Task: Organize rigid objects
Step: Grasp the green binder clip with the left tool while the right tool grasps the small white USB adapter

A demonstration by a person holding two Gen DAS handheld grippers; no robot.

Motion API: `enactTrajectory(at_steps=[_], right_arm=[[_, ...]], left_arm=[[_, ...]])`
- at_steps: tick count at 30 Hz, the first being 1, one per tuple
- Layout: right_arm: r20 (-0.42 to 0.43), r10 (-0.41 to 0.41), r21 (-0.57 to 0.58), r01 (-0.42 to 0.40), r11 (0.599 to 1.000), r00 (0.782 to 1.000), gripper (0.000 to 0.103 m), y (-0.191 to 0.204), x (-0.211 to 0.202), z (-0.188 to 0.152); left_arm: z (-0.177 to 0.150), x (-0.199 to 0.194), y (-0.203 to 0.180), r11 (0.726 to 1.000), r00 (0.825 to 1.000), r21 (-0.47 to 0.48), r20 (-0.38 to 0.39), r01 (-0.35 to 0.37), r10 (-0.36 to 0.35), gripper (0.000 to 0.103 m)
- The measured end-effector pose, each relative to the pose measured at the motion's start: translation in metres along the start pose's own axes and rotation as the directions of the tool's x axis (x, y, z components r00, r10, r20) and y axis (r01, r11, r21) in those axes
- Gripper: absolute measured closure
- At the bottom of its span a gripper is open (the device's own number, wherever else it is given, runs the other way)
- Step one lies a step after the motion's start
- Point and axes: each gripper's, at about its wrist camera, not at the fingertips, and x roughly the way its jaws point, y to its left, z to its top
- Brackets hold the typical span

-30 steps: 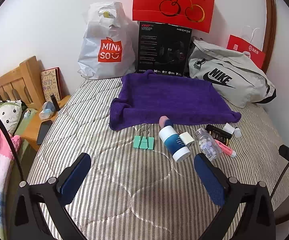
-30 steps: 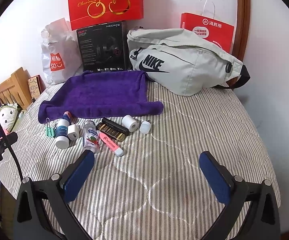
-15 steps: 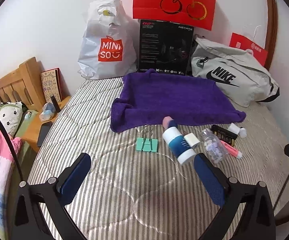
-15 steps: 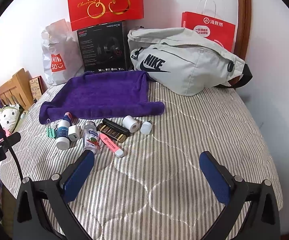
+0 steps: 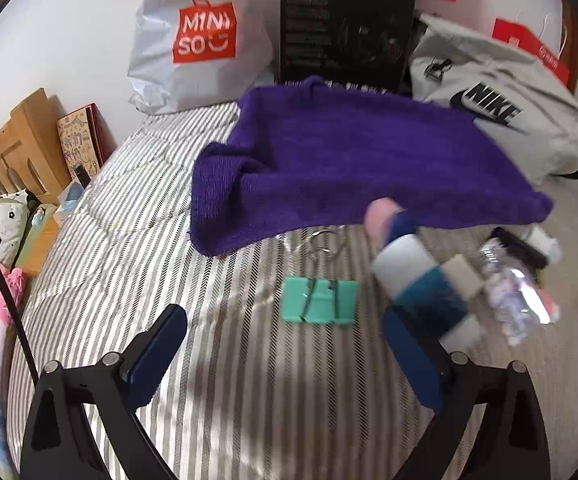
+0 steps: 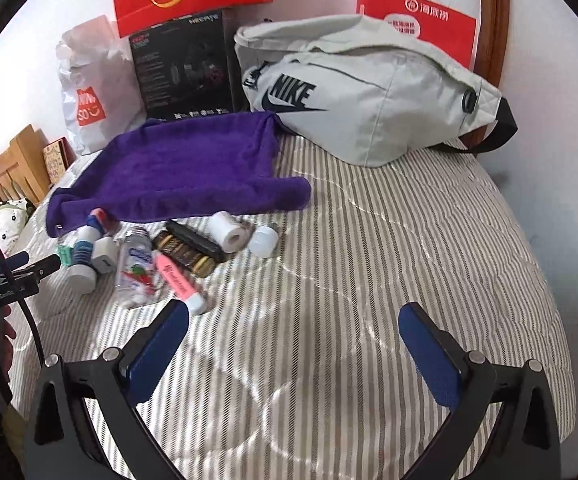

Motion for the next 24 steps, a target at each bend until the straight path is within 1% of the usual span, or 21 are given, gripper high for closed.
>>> enactTrajectory(at_steps=[2, 3, 4, 5, 7, 8, 10, 11, 13, 15, 18, 20, 24], right_arm=[[-0.009, 0.006, 0.004, -0.006, 1.000, 1.000, 0.000, -0.003, 0.010, 0.003], [-0.013, 0.008, 0.009, -0.008, 1.000, 1.000, 0.000, -0.004, 0.014, 0.005], [-0.017, 0.014, 0.014, -0.013, 1.000, 1.000, 0.001, -0.006, 0.019, 0.006], [-0.022, 0.021, 0.018, -0.020, 1.000, 1.000, 0.001, -0.007, 0.024, 0.008], [-0.028, 0.032, 0.023, -0.032, 0.999, 0.999, 0.002, -0.007, 0.032, 0.012], [-0.030, 0.038, 0.024, -0.038, 0.999, 0.999, 0.004, -0.008, 0.036, 0.014], [-0.039, 0.046, 0.025, -0.045, 0.999, 0.998, 0.007, -0.007, 0.046, 0.019], [-0.041, 0.048, 0.025, -0.047, 0.999, 0.998, 0.009, -0.006, 0.050, 0.021], [-0.045, 0.055, 0.021, -0.054, 0.998, 0.997, 0.013, -0.004, 0.058, 0.025], [-0.052, 0.058, 0.010, -0.057, 0.998, 0.997, 0.017, -0.001, 0.067, 0.029], [-0.065, 0.071, 0.007, -0.071, 0.997, 0.995, 0.023, 0.000, 0.080, 0.033], [-0.073, 0.074, 0.003, -0.074, 0.997, 0.995, 0.029, 0.002, 0.089, 0.037], [-0.082, 0.069, -0.005, -0.070, 0.998, 0.994, 0.032, 0.008, 0.098, 0.040]], left_arm=[[0.001, 0.009, 0.001, 1.000, 1.000, 0.001, -0.016, 0.005, -0.005, 0.012], [0.001, 0.014, 0.001, 1.000, 1.000, 0.002, -0.025, 0.009, -0.009, 0.018], [0.001, 0.018, 0.001, 1.000, 0.999, 0.002, -0.033, 0.018, -0.018, 0.019], [0.001, 0.017, 0.001, 1.000, 1.000, 0.002, -0.021, 0.022, -0.022, 0.020], [0.003, 0.017, -0.001, 0.999, 0.999, 0.013, -0.015, 0.029, -0.029, 0.029], [0.003, 0.017, -0.002, 0.999, 0.999, 0.017, -0.011, 0.031, -0.031, 0.031], [0.003, 0.016, -0.005, 0.999, 0.999, 0.029, 0.000, 0.046, -0.046, 0.044], [0.002, 0.015, -0.007, 0.998, 0.999, 0.035, 0.004, 0.053, -0.054, 0.048], [0.000, 0.012, -0.011, 0.996, 0.998, 0.052, 0.019, 0.066, -0.067, 0.064], [-0.002, 0.011, -0.015, 0.995, 0.997, 0.070, 0.026, 0.065, -0.067, 0.064], [-0.001, 0.011, -0.014, 0.994, 0.996, 0.065, 0.023, 0.086, -0.088, 0.064], [-0.001, 0.011, -0.012, 0.994, 0.995, 0.059, 0.023, 0.095, -0.097, 0.064], [-0.001, 0.011, -0.014, 0.994, 0.995, 0.064, 0.024, 0.090, -0.092, 0.064]])
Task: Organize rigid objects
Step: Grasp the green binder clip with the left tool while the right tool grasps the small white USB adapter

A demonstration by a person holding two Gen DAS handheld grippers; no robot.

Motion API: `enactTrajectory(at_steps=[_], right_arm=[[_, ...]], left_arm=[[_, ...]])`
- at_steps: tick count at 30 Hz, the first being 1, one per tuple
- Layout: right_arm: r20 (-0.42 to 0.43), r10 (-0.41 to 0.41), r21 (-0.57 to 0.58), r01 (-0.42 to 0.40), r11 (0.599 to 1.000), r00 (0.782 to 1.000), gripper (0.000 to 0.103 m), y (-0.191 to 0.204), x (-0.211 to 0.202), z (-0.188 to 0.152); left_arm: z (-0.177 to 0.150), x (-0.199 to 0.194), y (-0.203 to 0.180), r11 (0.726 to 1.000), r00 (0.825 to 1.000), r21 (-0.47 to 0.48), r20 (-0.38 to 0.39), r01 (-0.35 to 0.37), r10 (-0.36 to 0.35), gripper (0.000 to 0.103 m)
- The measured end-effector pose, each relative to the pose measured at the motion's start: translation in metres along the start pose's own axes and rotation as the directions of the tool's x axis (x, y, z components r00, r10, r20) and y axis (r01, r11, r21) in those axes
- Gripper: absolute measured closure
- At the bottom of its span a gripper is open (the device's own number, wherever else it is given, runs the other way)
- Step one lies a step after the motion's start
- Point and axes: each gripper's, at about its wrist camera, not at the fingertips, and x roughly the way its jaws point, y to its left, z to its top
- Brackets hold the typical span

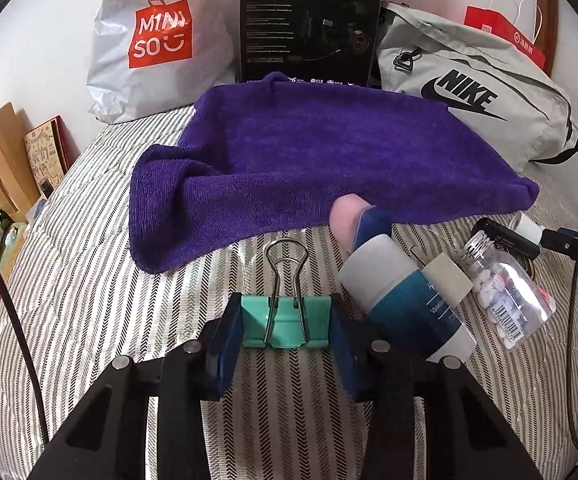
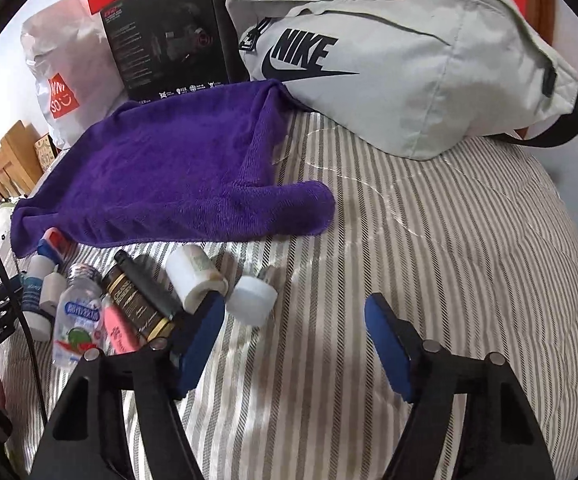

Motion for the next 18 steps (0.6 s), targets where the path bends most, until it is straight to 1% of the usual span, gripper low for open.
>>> enactTrajectory(at_steps=[5, 6, 9, 12, 14, 16, 18], right_arm=[[-0.013, -0.011, -0.012, 0.011, 1.000, 1.000, 0.039, 0.007, 0.010, -0.002], [-0.009, -0.019, -0.016, 0.019, 1.000, 1.000, 0.039, 0.008, 0.011, -0.002], [0.008, -0.050, -0.036, 0.051, 0.998, 0.999, 0.045, 0.010, 0.012, -0.003], [0.014, -0.059, -0.040, 0.059, 0.997, 0.998, 0.060, 0.008, 0.010, -0.002], [0.011, -0.065, -0.035, 0.065, 0.997, 0.998, 0.075, 0.004, 0.009, -0.002], [0.008, -0.053, -0.026, 0.053, 0.998, 0.999, 0.079, -0.002, 0.009, -0.001], [0.006, -0.041, -0.017, 0.041, 0.999, 0.999, 0.079, -0.007, 0.010, 0.001]], left_arm=[[0.000, -0.001, 0.001, 1.000, 1.000, -0.005, 0.003, 0.003, -0.003, 0.064], [0.000, -0.001, 0.001, 1.000, 1.000, -0.008, 0.002, 0.007, -0.007, 0.064], [0.000, 0.000, 0.001, 1.000, 1.000, -0.004, 0.001, 0.002, -0.002, 0.064], [0.000, 0.000, 0.000, 1.000, 1.000, 0.001, 0.001, -0.006, 0.006, 0.064], [0.000, 0.000, -0.001, 1.000, 1.000, 0.003, 0.001, -0.008, 0.008, 0.064], [0.000, 0.000, -0.002, 1.000, 1.000, 0.003, 0.000, -0.009, 0.009, 0.064], [0.000, 0.000, -0.001, 1.000, 1.000, 0.003, 0.000, -0.008, 0.008, 0.064]])
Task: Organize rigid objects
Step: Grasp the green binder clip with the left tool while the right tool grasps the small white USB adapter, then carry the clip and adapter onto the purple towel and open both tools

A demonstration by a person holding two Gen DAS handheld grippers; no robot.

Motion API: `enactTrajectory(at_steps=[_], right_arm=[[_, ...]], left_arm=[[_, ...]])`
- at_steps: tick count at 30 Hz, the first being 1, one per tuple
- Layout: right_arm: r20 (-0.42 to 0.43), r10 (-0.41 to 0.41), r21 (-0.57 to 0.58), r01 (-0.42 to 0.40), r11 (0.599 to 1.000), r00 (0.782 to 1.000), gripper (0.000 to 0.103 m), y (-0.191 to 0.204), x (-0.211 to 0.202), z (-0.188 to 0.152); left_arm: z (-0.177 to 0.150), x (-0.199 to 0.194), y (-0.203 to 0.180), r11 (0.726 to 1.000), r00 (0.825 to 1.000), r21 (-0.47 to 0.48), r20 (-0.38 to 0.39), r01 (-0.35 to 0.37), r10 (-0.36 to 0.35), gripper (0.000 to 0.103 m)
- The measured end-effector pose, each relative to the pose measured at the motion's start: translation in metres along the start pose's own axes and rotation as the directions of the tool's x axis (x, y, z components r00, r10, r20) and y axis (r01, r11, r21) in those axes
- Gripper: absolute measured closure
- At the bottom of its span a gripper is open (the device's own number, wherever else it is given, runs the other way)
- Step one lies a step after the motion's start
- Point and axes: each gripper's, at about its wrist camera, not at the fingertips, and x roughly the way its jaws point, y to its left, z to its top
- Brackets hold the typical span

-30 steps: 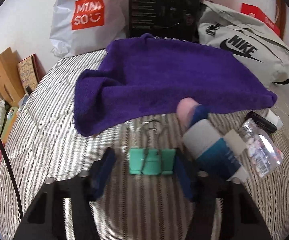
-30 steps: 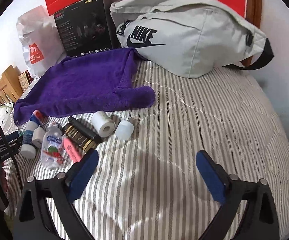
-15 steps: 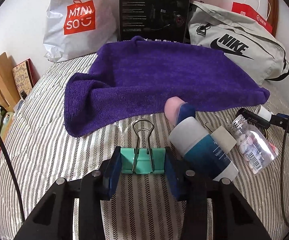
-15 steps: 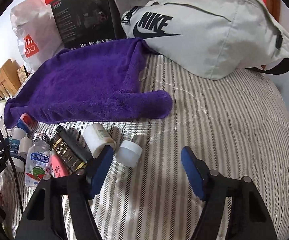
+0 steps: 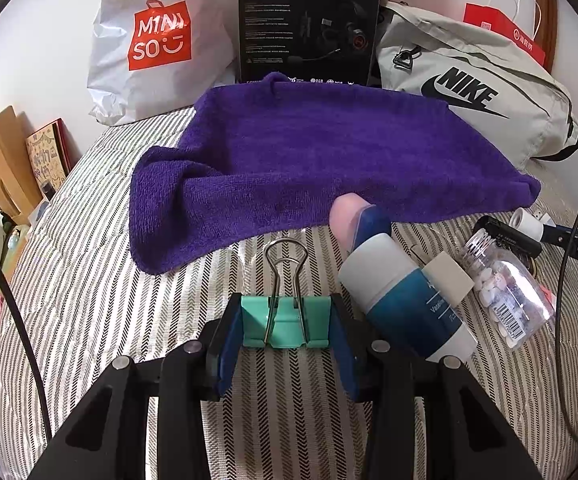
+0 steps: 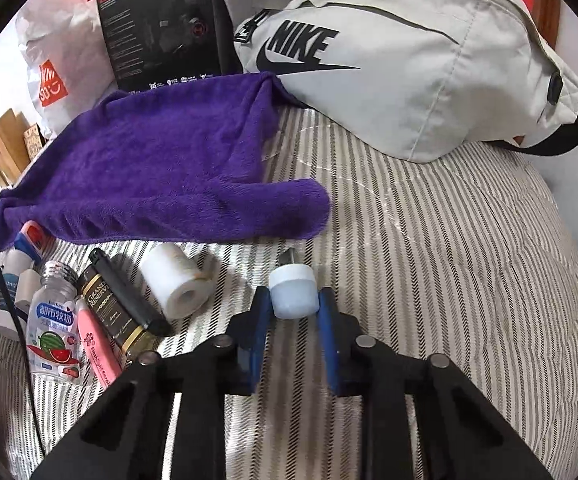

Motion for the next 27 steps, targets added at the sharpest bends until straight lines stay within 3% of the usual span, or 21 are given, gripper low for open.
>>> enactTrajectory(at_steps=[9, 19, 27], right_arm=[[0.016, -0.021, -0.036, 0.021, 0.999, 1.000, 0.079, 0.004, 0.006, 0.004], [0.012, 0.047, -0.024, -0.046, 0.999, 0.999, 0.079, -0.002, -0.024, 0.003], [0.046, 0.097, -0.046, -0.095, 0.994, 0.994, 0.079, 0.007, -0.052, 0.017]], left_arm=[[0.000, 0.000, 0.000, 1.000, 1.000, -0.002, 0.000, 0.002, -0.002, 0.064], [-0.002, -0.011, 0.004, 1.000, 1.000, -0.022, -0.006, 0.017, -0.017, 0.064], [0.013, -0.044, 0.022, 0.997, 0.999, -0.073, 0.041, 0.021, -0.018, 0.064]])
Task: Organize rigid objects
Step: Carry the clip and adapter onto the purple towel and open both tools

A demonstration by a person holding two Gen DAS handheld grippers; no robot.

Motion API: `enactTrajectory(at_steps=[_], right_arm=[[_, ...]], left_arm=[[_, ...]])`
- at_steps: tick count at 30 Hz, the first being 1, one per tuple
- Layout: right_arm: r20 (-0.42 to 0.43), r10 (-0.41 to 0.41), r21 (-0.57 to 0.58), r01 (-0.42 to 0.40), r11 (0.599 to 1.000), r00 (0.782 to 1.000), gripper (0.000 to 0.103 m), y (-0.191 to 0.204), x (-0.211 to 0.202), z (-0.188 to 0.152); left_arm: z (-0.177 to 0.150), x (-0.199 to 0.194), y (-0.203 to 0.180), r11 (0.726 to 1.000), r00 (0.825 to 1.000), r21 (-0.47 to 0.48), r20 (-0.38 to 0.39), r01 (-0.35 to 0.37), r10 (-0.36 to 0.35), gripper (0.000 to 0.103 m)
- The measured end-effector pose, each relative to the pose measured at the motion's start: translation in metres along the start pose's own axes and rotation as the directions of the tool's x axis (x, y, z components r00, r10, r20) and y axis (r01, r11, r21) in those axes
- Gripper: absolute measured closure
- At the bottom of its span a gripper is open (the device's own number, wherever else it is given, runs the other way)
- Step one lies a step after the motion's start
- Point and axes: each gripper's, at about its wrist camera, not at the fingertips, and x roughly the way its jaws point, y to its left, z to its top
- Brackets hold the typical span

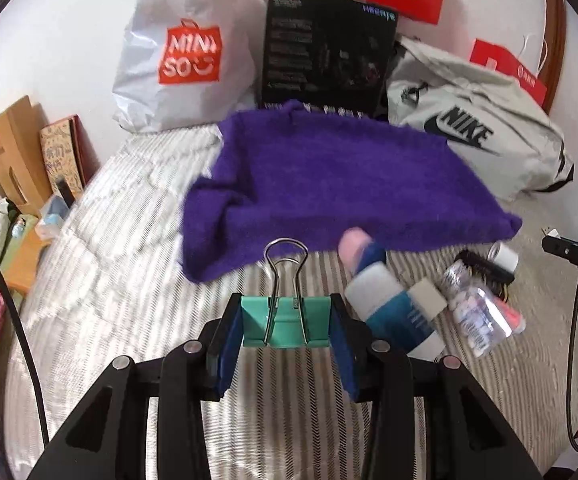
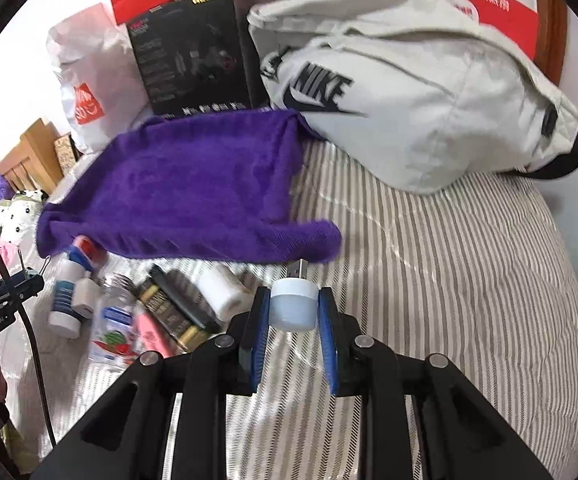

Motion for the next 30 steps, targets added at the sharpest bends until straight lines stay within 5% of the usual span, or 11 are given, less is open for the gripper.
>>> enactTrajectory(at_steps=[11, 30], right_arm=[[0.026, 0.061, -0.093, -0.059, 0.994, 0.998, 0.079, 0.034, 0.015, 0.059], [-0.085, 0.093, -0.130, -0.103, 0.986, 0.992, 0.079, 0.060, 0.158, 0.146]], left_arm=[[0.066, 0.014, 0.004, 1.000, 1.000, 0.000, 0.028, 0.002, -0.002, 0.064], [0.163, 0.157, -0.017, 0.999, 0.997, 0.046, -0.072, 0.011, -0.008, 0.064]])
